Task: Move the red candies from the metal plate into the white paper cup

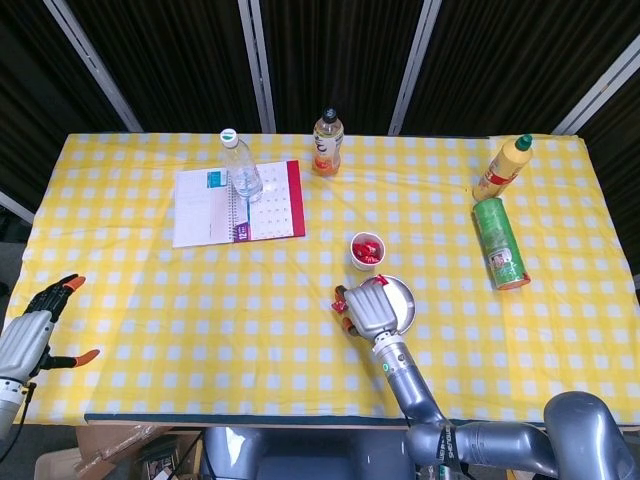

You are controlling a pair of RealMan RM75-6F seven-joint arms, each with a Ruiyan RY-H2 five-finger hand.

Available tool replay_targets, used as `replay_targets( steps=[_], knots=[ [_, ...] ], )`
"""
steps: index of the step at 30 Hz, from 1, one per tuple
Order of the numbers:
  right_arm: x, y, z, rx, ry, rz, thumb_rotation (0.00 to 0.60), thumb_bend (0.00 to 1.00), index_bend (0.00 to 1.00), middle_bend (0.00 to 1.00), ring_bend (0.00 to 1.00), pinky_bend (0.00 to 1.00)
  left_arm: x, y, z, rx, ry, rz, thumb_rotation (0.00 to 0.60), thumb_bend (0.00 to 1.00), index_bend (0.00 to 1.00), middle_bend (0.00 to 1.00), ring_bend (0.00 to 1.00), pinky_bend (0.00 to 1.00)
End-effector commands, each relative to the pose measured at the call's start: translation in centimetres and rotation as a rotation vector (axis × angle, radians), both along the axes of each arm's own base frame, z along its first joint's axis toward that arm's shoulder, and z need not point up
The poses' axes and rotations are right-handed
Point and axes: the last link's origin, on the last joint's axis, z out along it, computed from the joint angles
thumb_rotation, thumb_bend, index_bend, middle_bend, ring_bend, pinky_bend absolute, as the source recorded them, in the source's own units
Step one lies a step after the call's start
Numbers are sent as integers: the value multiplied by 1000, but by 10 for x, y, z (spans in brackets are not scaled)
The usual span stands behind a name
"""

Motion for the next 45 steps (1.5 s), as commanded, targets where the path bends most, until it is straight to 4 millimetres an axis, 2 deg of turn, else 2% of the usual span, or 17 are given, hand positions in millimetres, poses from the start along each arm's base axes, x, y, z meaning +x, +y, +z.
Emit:
replay_targets(
  steps=[1,20,22,25,30,35,39,45],
  knots=[
    [2,-6,-5,2,-5,-13,600,407,427,750,900,1000,0,0,0,-1,-2,2,600,39,0,0,0,0],
    [1,-24,-19,-2,-6,-50,600,408,505,750,900,1000,-1,1,1,-9,-11,15,600,39,0,0,0,0],
    [1,-25,-19,-3,-4,-52,600,435,527,750,900,1000,-2,1,1,-9,-11,15,600,39,0,0,0,0],
    [1,-25,-19,-3,-7,-56,600,528,566,750,900,1000,-2,1,1,-10,-11,14,600,40,0,0,0,0],
    [4,-21,-16,1,-24,-45,600,561,571,750,899,1000,-1,1,1,-9,-12,13,600,39,0,0,0,0],
    [16,-13,-2,-7,-73,-11,600,562,571,750,900,1000,-1,1,1,-9,-10,12,600,40,0,0,0,0],
    [27,-11,17,-31,-120,14,600,561,571,750,900,1000,-1,0,0,-10,-9,10,600,39,0,0,0,0],
    [39,-21,46,-92,-173,13,600,562,571,750,900,1000,0,0,0,-7,-7,9,600,39,0,0,0,0]
  ],
)
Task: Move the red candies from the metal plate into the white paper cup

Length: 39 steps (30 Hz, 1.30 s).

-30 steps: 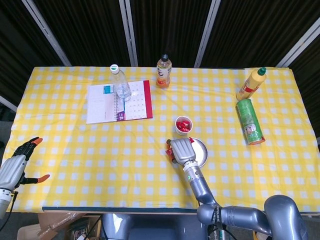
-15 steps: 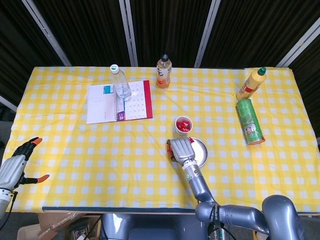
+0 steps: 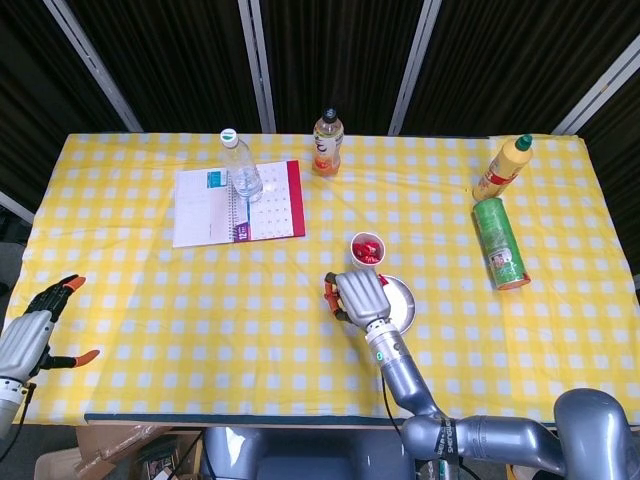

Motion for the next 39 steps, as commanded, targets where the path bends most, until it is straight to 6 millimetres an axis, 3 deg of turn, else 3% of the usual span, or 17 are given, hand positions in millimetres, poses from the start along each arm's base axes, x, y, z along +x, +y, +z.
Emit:
replay_targets(
  steps=[1,9,18,23,28,34,39],
  knots=[
    [5,-9,18,-45,-26,-6,600,562,571,750,900,1000,1,0,0,1,1,0,600,39,0,0,0,0],
    [10,-43,42,-130,-21,-36,600,561,571,750,900,1000,1,1,-1,0,5,5,600,40,0,0,0,0],
    [-7,-71,41,-143,21,-106,600,561,571,750,900,1000,0,2,-2,-4,0,20,600,39,0,0,0,0],
    [-19,-76,34,-134,40,-136,600,561,567,750,899,1000,0,2,-2,-9,0,18,600,39,0,0,0,0],
    [-27,-79,30,-135,54,-158,600,541,490,750,900,1000,0,2,-1,-5,0,18,600,39,0,0,0,0],
    [-29,-76,32,-146,55,-157,600,473,378,750,900,1000,-1,1,-1,-6,0,18,600,39,0,0,0,0],
    [-27,-70,37,-153,48,-141,600,462,370,750,900,1000,-1,1,-1,-6,0,16,600,39,0,0,0,0]
  ],
)
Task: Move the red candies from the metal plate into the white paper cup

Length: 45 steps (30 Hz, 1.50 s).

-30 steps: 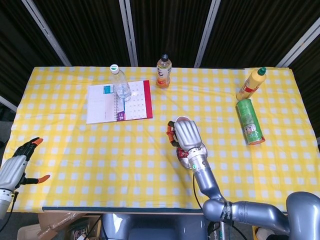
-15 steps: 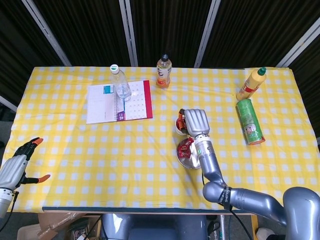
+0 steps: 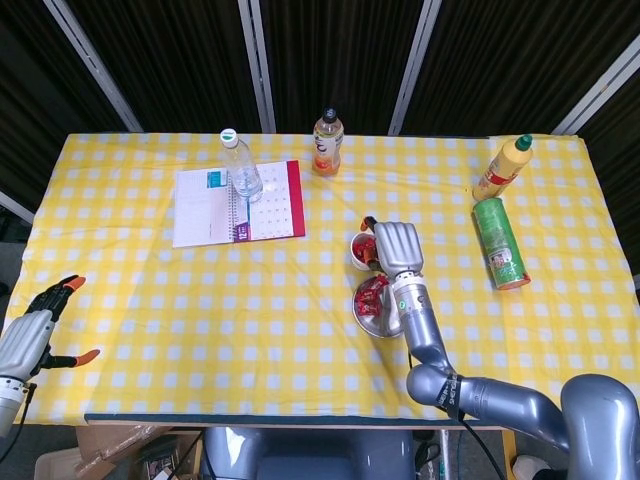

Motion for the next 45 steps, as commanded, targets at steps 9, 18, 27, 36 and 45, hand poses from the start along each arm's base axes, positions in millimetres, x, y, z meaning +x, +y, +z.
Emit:
replay_targets(
  steps=[9,18,27,36,45],
  knots=[
    [-7,40,11,26,13,52,600,461,370,750,900,1000,2,0,0,7,1,-8,600,40,0,0,0,0],
    [-33,79,1,106,58,70,600,461,370,750,899,1000,2,-1,0,14,5,-21,600,40,0,0,0,0],
    [-51,96,-16,158,97,67,600,407,373,750,899,1000,2,-2,0,20,10,-30,600,40,0,0,0,0],
    [-55,88,-28,171,104,37,600,323,377,750,900,1000,2,-2,0,17,11,-29,600,40,0,0,0,0],
    [-51,79,-34,175,77,20,600,322,377,750,900,1000,3,-1,-1,11,9,-21,600,40,0,0,0,0]
  ],
)
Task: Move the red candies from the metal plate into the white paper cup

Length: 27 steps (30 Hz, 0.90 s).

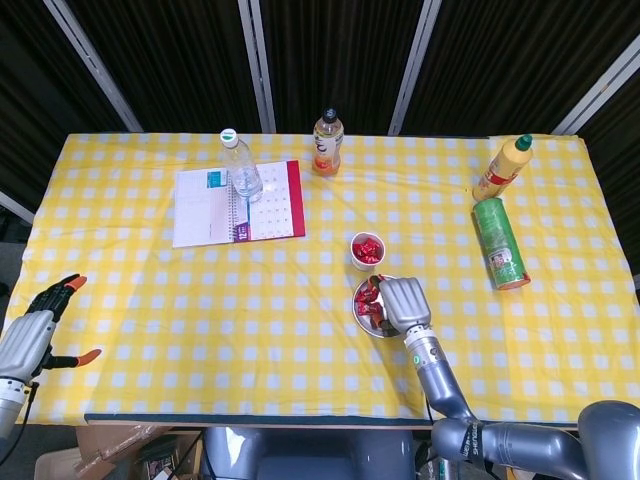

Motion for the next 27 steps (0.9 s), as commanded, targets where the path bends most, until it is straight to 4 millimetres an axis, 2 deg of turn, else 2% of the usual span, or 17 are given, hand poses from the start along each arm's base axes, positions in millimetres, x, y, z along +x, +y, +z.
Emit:
replay_targets(
  steps=[1,24,27],
  knots=[
    [0,-1,-2,7,-6,-4,600,322,377,750,900,1000,-1,0,0,-2,1,1,600,40,0,0,0,0],
    [1,-9,-21,40,-33,-37,600,322,377,750,900,1000,-1,0,0,-6,-4,6,600,41,0,0,0,0],
    [-1,-10,-23,43,-33,-47,600,322,408,750,900,1000,-1,0,0,-7,-6,7,600,41,0,0,0,0]
  ],
)
